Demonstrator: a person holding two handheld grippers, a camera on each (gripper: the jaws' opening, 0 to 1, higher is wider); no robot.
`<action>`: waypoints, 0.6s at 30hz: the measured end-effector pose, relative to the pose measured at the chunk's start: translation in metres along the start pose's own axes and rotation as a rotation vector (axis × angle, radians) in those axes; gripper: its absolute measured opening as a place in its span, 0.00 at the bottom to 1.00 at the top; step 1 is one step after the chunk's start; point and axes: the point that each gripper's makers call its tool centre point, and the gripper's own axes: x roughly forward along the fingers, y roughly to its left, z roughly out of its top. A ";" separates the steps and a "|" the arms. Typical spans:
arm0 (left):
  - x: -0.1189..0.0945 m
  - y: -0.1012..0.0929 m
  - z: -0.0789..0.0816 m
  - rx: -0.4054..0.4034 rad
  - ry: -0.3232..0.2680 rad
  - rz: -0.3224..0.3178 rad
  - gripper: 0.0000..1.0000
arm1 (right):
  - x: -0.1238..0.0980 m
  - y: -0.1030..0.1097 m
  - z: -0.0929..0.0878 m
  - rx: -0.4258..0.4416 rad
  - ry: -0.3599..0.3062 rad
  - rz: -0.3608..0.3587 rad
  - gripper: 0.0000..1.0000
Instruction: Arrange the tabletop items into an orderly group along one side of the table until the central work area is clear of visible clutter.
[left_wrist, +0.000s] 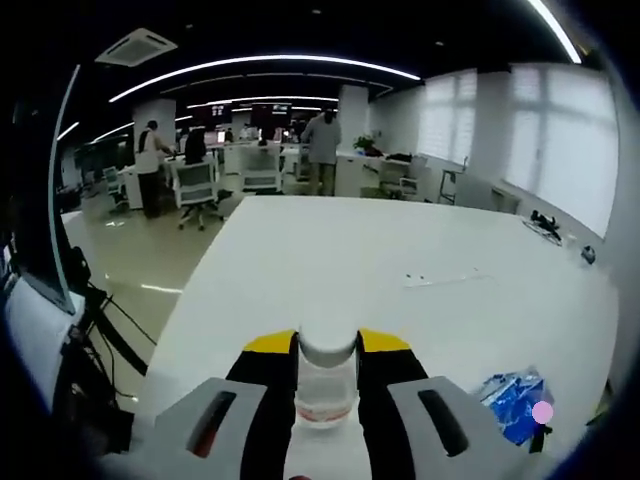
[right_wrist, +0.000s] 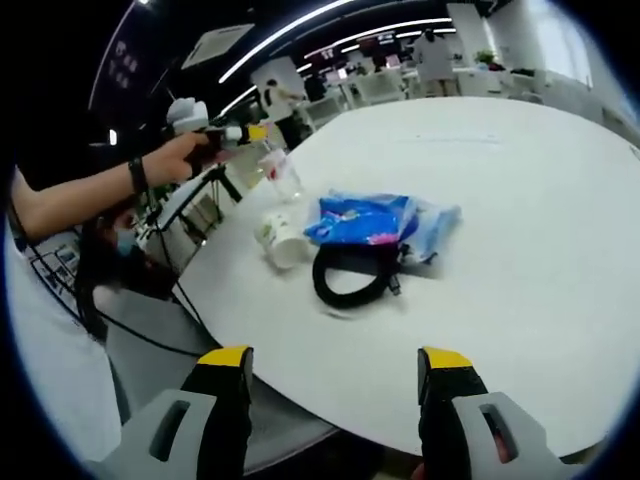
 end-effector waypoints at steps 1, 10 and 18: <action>0.002 0.001 0.000 -0.001 0.004 0.001 0.21 | 0.000 0.001 0.000 0.000 0.001 0.001 0.68; 0.002 -0.003 0.004 -0.021 -0.002 0.000 0.23 | -0.004 -0.001 -0.003 0.007 -0.005 -0.005 0.68; -0.007 -0.002 0.002 -0.044 -0.012 -0.009 0.29 | -0.004 0.000 -0.006 0.011 -0.002 -0.005 0.68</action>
